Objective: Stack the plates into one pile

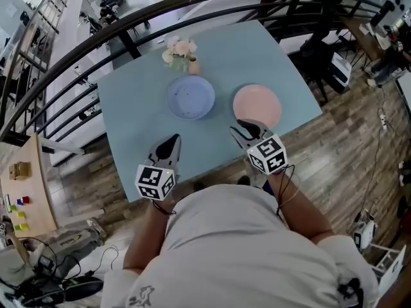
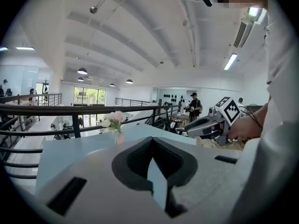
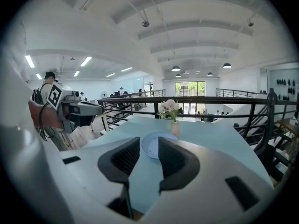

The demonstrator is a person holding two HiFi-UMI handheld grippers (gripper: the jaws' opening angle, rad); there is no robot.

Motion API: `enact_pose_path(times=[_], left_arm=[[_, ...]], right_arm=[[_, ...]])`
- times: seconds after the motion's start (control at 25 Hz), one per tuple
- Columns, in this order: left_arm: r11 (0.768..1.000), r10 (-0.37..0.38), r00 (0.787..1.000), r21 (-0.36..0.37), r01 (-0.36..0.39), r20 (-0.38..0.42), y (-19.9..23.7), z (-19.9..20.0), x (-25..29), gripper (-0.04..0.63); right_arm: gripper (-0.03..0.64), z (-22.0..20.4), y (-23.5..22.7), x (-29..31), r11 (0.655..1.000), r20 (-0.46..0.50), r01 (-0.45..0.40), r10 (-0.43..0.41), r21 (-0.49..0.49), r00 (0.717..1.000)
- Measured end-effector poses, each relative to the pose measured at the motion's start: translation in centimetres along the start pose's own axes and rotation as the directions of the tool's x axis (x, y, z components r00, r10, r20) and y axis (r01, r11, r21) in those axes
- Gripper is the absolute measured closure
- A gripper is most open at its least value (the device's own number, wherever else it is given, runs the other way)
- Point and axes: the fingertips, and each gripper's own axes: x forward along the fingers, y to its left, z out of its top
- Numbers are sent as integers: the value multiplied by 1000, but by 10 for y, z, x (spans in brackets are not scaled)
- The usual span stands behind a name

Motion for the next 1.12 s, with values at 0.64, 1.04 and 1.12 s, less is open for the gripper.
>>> enact_pose_path(times=[0.64, 1.04, 1.12], left_arm=[[999, -35, 999, 0, 35, 14, 54, -11, -60, 591], [1000, 17, 1000, -17, -17, -3, 76, -22, -71, 591], [999, 28, 1000, -23, -28, -9, 82, -23, -67, 591]], right_arm=[[485, 30, 79, 55, 1000, -11, -14, 13, -20, 1000], [485, 25, 77, 80, 999, -25, -44, 43, -1, 999], [485, 26, 72, 86, 999, -30, -50, 50, 2, 998]])
